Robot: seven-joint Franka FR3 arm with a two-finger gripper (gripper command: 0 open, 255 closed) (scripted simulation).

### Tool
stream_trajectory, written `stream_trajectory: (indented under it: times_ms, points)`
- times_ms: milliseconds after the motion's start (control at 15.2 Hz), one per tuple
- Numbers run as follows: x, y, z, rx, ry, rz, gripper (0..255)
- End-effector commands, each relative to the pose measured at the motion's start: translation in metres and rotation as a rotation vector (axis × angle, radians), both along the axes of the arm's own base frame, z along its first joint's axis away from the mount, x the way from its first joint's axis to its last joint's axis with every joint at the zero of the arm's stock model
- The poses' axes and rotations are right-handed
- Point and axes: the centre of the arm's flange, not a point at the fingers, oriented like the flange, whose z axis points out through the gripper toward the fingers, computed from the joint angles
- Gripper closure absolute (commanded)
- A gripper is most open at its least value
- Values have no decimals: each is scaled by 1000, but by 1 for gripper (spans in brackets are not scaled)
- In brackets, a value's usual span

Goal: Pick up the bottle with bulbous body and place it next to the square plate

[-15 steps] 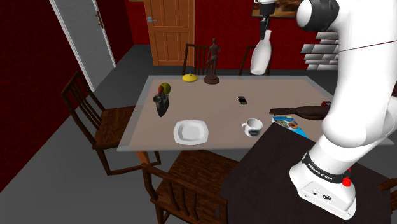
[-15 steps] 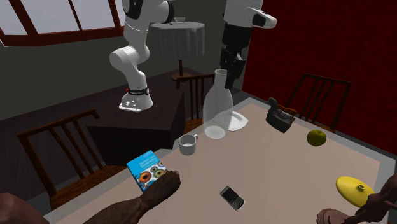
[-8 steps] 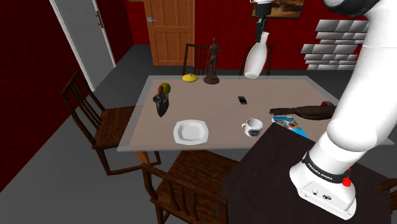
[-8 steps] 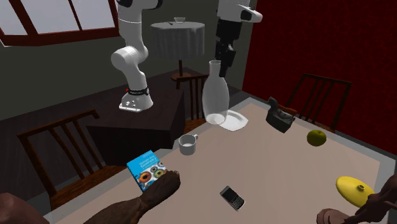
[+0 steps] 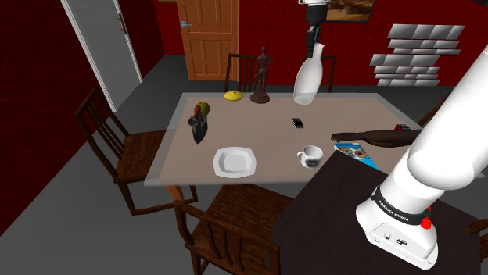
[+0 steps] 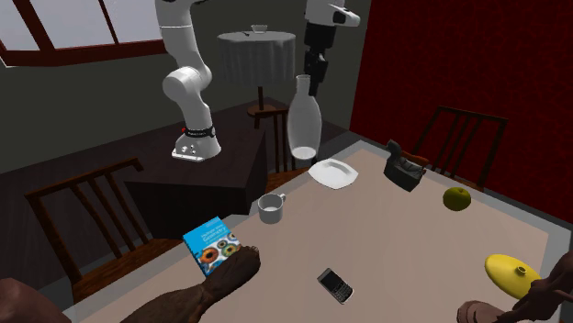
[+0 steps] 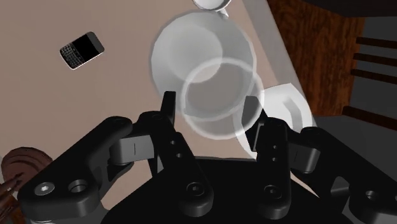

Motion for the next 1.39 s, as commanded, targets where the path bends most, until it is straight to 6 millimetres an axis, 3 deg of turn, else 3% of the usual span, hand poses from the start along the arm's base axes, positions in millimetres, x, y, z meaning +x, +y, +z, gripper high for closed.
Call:
stream_trajectory:
  times_ms: [0, 858, 924, 1320]
  points:
    - [-5, 26, -2, -1, -1, -1, 255]
    - [-36, 195, -1, -1, -1, -1, 255]
    - [-38, 203, -1, -1, -1, -1, 255]
    - [-38, 203, -33, -1, -1, -1, 255]
